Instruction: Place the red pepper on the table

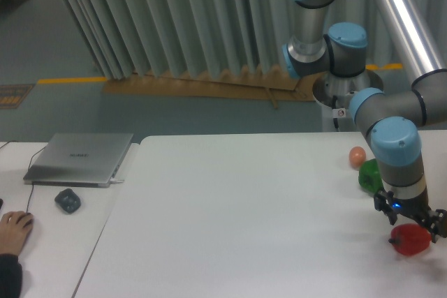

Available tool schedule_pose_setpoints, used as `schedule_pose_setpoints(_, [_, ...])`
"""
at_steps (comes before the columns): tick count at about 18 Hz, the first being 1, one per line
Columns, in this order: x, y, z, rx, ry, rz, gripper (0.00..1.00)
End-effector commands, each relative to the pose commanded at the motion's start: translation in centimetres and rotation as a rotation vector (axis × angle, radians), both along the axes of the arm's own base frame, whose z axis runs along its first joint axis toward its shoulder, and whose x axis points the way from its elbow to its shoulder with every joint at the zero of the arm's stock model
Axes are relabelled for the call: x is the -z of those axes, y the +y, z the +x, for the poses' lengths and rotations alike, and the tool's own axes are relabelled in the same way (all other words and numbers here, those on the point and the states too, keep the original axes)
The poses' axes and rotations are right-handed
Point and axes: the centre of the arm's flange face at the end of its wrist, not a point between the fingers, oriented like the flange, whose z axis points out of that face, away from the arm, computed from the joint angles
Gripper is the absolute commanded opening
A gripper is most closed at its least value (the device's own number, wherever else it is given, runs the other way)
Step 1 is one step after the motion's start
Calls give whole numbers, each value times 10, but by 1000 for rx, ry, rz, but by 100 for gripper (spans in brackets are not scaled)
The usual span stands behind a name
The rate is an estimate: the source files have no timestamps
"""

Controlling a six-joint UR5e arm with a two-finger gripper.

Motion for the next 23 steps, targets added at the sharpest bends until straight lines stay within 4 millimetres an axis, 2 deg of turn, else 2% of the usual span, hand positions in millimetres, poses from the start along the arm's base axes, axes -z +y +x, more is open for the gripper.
schedule_pose_setpoints(2, [-9, -6, 2, -3, 2, -3, 100])
schedule_pose_setpoints(4, [-26, -22, -7, -19, -6, -5, 100])
schedule_pose_setpoints(7, [-49, -50, -17, 120, -52, -40, 100])
schedule_pose_setpoints(10, [-61, -63, -23, 250, -62, -56, 100])
schedule_pose_setpoints(12, [-66, -64, -23, 302, -68, -50, 100])
schedule_pose_setpoints(17, [-69, -65, -18, 296, -104, 0, 100])
schedule_pose_setpoints(21, [-61, -67, -13, 299, -125, -6, 100])
schedule_pose_setpoints(23, [-64, -67, -10, 299, -123, -2, 100])
